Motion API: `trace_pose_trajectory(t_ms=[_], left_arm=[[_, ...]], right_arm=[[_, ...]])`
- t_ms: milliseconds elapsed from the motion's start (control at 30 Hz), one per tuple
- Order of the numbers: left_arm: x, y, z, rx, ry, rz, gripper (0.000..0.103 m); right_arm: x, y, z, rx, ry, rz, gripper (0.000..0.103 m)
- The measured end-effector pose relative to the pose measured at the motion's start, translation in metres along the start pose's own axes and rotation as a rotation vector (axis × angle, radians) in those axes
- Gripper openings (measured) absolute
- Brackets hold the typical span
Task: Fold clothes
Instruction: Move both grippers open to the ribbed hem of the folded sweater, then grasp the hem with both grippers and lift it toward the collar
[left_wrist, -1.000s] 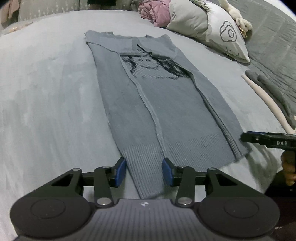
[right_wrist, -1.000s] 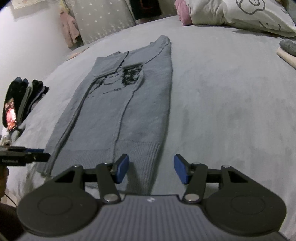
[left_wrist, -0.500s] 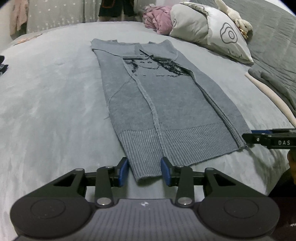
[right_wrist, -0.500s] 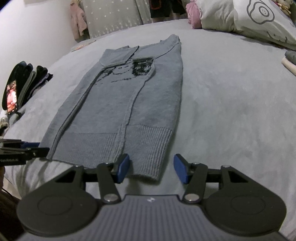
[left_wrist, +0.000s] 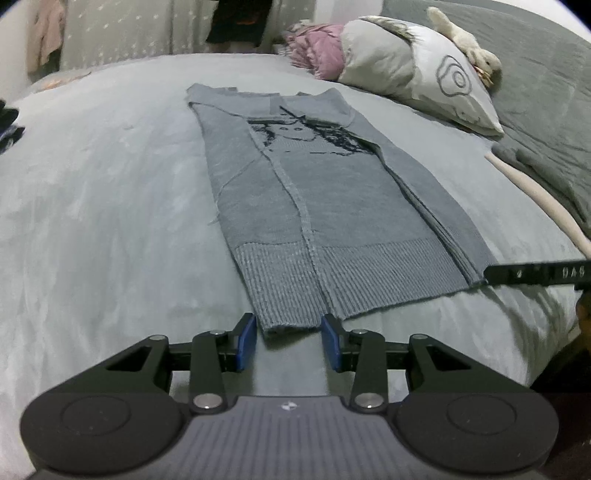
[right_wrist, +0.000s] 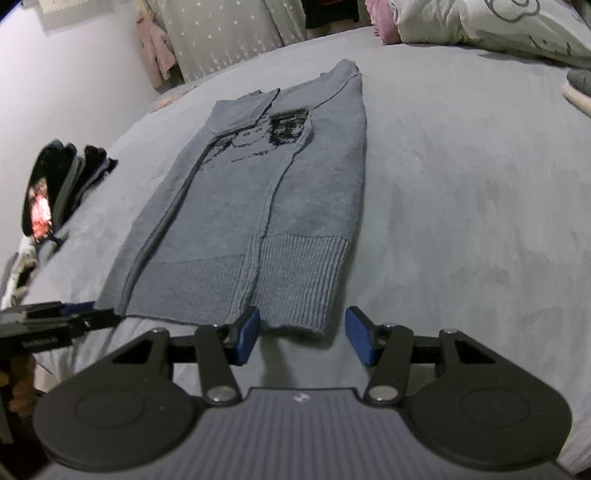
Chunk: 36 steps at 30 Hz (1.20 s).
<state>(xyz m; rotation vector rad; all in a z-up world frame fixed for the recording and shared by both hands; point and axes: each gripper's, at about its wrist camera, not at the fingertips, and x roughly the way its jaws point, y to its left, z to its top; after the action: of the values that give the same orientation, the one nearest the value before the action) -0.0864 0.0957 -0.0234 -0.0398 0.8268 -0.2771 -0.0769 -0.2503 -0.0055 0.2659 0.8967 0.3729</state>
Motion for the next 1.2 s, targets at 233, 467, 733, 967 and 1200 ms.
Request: trace_pose_trajectory(t_ms=[233,467,733,967,1200], left_arm=[[-0.008,0.032,0.001,-0.19,0.002,-0.119,0.046],[0.009,0.049,0.004,-0.349,0.037,-0.248,0.045],[0.024,0.063,0.011,-0.491,0.078,-0.305,0.006],[0.006,0.059,0.043,-0.488,-0.008,-0.352,0.006],[0.02,0.068,0.111,-0.497,-0.079,-0.325,0.005]], right_arm=[[-0.004,-0.022,0.002,0.14,0.012,0.086,0.049],[0.003,-0.029,0.002,0.233,0.035,0.157,0.043],[0.015,-0.03,0.006,0.291,0.058,0.206,0.015],[-0.006,-0.019,0.036,0.273,-0.001,0.252,0.013],[0.001,-0.016,0.096,0.256,-0.045,0.252,0.013]])
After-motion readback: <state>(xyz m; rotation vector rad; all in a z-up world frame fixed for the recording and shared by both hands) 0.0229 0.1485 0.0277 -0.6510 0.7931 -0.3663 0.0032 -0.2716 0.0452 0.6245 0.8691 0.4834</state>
